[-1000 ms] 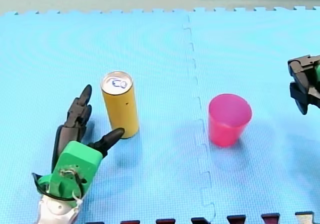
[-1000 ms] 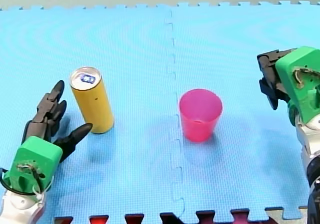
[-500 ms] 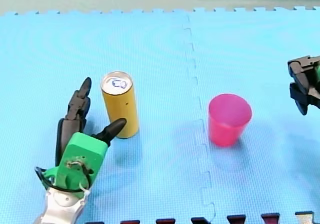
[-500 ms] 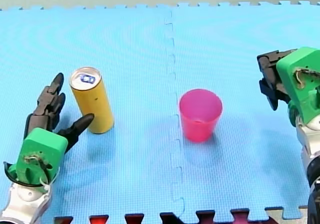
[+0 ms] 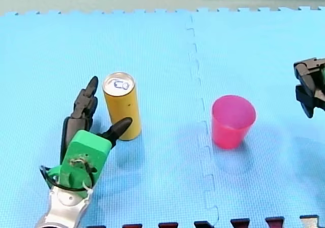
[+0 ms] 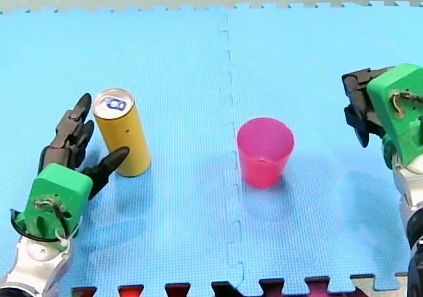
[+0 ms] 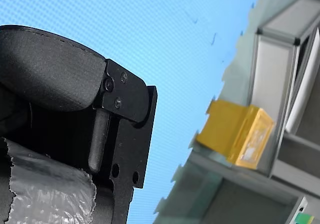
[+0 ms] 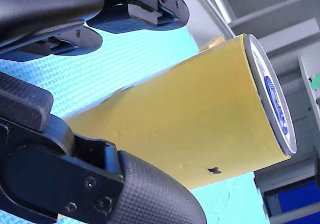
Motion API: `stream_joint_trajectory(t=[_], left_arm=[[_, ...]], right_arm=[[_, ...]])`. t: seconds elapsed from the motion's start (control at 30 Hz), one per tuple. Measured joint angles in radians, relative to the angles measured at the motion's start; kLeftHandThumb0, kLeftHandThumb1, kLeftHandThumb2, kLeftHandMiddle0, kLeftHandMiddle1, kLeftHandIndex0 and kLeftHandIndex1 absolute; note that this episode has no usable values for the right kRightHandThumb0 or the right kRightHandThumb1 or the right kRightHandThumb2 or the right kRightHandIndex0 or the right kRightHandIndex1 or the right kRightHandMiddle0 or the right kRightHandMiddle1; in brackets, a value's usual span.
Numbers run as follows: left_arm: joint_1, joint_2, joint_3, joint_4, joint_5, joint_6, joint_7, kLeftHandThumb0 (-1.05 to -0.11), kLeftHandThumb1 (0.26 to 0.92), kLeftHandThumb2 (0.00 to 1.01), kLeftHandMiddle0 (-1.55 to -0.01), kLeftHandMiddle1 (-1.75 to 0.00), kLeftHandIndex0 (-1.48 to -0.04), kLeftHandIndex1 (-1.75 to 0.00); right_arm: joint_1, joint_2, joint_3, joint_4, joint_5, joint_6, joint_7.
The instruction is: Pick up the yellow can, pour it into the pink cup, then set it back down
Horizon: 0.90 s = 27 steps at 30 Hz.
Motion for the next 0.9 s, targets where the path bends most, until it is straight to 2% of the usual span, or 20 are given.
stream_joint_trajectory(t=[0.47, 0.9], left_arm=[[-0.029, -0.017, -0.007, 0.009, 0.003, 0.003, -0.029, -1.029, 0.858, 0.0, -0.33, 0.0, -0.27, 0.0], [-0.06, -0.049, 0.009, 0.014, -0.045, 0.016, -0.128, -0.968, 0.824, 0.0, -0.33, 0.0, -0.27, 0.0]], right_arm=[[0.0, -0.001, -0.001, 0.0, 0.001, 0.0, -0.002], [0.005, -0.001, 0.0, 0.0, 0.0, -0.001, -0.011]])
